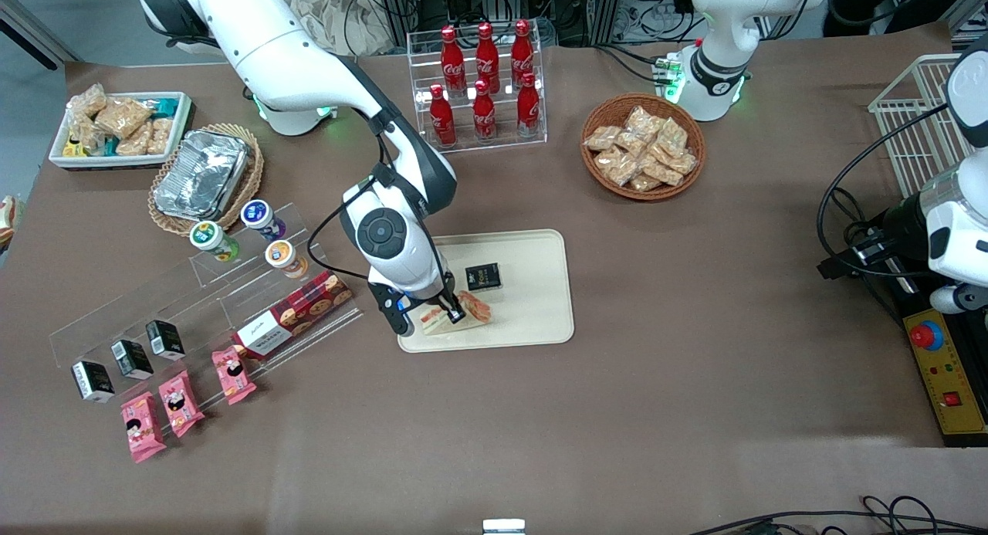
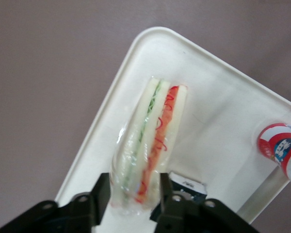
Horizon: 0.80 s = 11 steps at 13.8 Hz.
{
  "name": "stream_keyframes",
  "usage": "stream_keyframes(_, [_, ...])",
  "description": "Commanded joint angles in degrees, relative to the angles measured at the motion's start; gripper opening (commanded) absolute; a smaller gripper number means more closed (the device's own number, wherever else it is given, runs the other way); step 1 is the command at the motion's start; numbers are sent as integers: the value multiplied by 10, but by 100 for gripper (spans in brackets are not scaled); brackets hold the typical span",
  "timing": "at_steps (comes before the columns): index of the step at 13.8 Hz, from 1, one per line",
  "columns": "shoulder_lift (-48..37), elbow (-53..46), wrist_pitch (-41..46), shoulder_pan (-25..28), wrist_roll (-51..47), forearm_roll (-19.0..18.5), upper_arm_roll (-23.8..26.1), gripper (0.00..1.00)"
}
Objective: Place sandwich on tray
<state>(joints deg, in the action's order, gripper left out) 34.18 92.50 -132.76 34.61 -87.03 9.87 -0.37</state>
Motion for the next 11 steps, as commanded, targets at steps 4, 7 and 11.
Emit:
stream_keyframes(4, [-30, -66, 149, -38, 122, -22, -15, 100])
stream_keyframes(7, [-72, -69, 209, -99, 300, -24, -16, 100])
stream_keyframes(11, [-124, -69, 289, -132, 525, -27, -78, 100])
